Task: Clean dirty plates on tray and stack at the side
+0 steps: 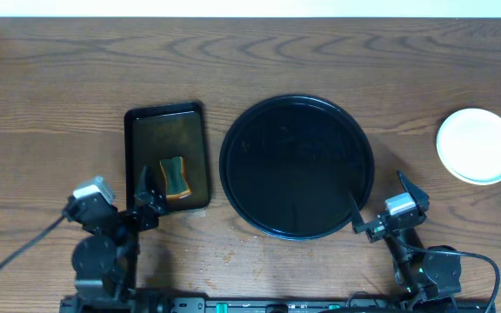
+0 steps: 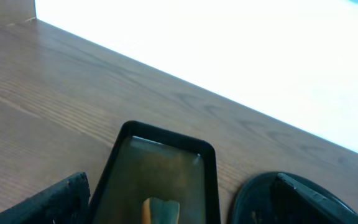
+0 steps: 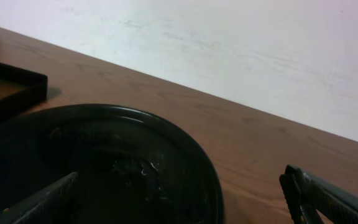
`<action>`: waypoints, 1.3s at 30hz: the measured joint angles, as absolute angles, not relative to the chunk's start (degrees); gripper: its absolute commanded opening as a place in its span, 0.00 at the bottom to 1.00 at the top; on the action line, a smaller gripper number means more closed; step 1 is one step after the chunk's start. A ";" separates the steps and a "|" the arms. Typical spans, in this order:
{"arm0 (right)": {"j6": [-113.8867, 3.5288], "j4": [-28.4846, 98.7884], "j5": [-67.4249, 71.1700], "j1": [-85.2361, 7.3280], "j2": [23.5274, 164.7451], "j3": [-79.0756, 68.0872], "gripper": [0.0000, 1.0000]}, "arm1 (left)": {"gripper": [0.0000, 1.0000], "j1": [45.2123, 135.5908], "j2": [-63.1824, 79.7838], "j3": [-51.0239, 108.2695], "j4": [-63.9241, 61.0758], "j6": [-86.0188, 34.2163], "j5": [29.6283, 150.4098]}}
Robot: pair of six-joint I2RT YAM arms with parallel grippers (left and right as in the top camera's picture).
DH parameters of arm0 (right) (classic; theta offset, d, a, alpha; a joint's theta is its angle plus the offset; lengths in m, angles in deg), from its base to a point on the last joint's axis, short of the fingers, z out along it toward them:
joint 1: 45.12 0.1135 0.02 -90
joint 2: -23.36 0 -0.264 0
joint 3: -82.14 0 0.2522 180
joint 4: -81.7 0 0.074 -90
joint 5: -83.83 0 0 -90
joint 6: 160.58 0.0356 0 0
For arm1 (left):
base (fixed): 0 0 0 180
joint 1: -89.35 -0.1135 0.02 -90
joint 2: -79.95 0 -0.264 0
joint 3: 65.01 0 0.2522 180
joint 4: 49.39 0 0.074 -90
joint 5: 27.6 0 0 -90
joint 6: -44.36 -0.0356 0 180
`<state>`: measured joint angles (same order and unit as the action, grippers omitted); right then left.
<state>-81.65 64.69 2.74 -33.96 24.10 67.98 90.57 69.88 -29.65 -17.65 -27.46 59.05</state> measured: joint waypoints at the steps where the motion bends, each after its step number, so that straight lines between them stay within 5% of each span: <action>1: -81.67 64.69 2.74 -33.96 24.10 67.98 0.99 | 0.93 90.57 71.57 -31.77 -18.88 -27.46 59.05; 13: -81.67 64.67 2.74 -33.96 24.10 67.98 0.99 | 0.94 90.52 79.39 -49.87 -37.52 -27.49 59.03; 39: -81.67 64.69 2.74 -33.96 24.10 67.98 0.99 | 0.94 90.52 79.37 -50.30 -34.55 -27.49 59.27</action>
<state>-81.67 64.69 2.74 -33.96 24.10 67.98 90.52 79.37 -50.30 -34.55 -27.49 59.27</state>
